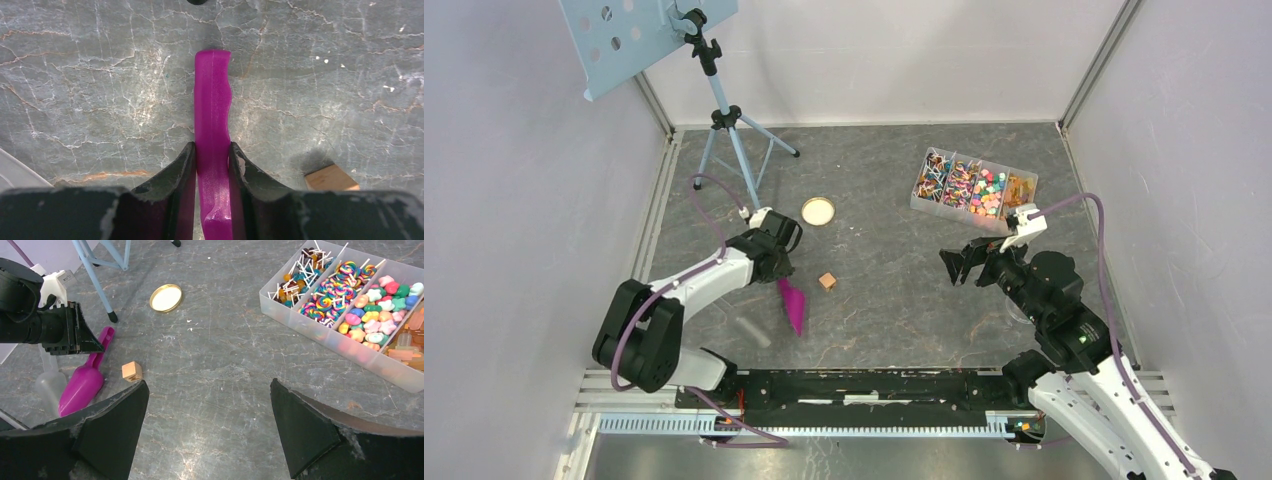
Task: Pack the candies
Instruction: Pick up the spatula from the center of the board, then move the bottle lid to the center of the board.
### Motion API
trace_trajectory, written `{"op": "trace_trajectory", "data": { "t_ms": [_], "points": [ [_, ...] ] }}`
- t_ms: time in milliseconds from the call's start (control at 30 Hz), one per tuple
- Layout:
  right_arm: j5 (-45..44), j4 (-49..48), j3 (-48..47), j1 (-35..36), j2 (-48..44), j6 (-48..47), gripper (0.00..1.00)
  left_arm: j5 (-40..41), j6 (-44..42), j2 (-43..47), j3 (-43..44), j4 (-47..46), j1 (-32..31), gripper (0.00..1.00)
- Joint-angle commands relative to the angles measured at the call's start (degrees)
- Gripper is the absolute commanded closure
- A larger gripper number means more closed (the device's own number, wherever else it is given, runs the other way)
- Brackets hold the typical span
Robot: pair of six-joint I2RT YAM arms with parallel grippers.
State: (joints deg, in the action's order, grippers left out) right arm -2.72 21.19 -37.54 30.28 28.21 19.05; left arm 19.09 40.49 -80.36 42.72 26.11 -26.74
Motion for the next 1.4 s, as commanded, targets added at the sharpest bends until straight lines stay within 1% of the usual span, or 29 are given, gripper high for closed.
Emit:
{"op": "trace_trajectory", "data": {
  "t_ms": [0,200,300,400,433,467,500,567,600,700,800,867,967,1067,1133,1200,1300,1367],
  "points": [
    [1.03,-3.18,1.47,0.13,0.37,1.04,0.02,-1.96,-0.14,4.26,0.93,-0.63,0.20,0.78],
    [4.39,-5.62,3.33,0.08,1.68,4.27,0.02,-8.17,-5.79,8.90,3.56,-0.22,0.12,0.85],
    [3.11,-5.19,3.45,0.12,2.92,5.97,0.02,-11.07,-7.62,12.35,4.39,-0.67,0.11,0.86],
    [0.90,-3.74,2.88,0.08,4.70,8.28,0.03,-16.76,-9.78,16.18,4.31,-3.67,0.10,0.87],
    [-0.89,-2.74,2.39,0.10,5.33,9.33,0.04,-18.56,-10.15,17.26,4.43,-4.40,0.07,0.87],
    [-4.47,0.01,1.42,0.13,6.27,11.43,0.04,-20.39,-10.49,18.53,4.63,-5.06,0.05,0.87],
    [-11.12,3.85,0.17,0.13,7.34,16.07,0.04,-22.65,-10.85,19.61,4.80,-5.96,0.10,0.87],
    [-23.48,14.65,-2.94,0.11,10.35,25.66,0.03,-27.77,-11.78,22.03,5.02,-8.43,0.03,0.87],
    [-26.96,18.81,-4.52,0.11,12.05,28.46,0.03,-30.06,-12.17,23.21,5.01,-9.73,0.02,0.86],
    [-31.11,24.23,-6.60,0.12,16.26,30.47,0.02,-35.29,-13.29,25.94,5.39,-11.52,-0.06,0.87],
    [-35.68,27.25,-5.27,-0.09,18.28,33.87,0.02,-38.27,-15.03,27.43,5.87,-11.18,-0.06,0.86],
    [-38.14,28.63,-4.39,-0.09,18.82,35.42,0.05,-39.47,-16.45,28.33,5.73,-10.25,-0.06,0.86],
    [-40.20,29.42,-2.31,-0.29,18.87,37.87,0.06,-39.30,-18.90,29.54,5.16,-7.90,-0.06,0.86],
    [-38.67,27.24,0.15,-0.60,19.08,37.64,0.09,-38.58,-21.19,30.72,3.91,-6.41,-0.07,0.87],
    [-38.60,26.07,2.08,-0.76,19.56,38.01,0.14,-38.06,-22.64,31.39,3.88,-4.79,-0.06,0.86],
    [-40.91,25.86,4.22,-0.76,19.85,39.94,0.21,-38.24,-23.50,32.25,4.64,-3.70,-0.06,0.86],
    [-42.96,21.95,7.92,-0.83,18.96,37.33,0.25,-40.73,-23.79,33.75,4.01,-5.52,-0.07,0.86],
    [-42.75,19.85,9.27,-0.91,18.33,35.73,0.31,-42.58,-23.70,34.30,3.54,-6.53,-0.06,0.86]
  ]
}}
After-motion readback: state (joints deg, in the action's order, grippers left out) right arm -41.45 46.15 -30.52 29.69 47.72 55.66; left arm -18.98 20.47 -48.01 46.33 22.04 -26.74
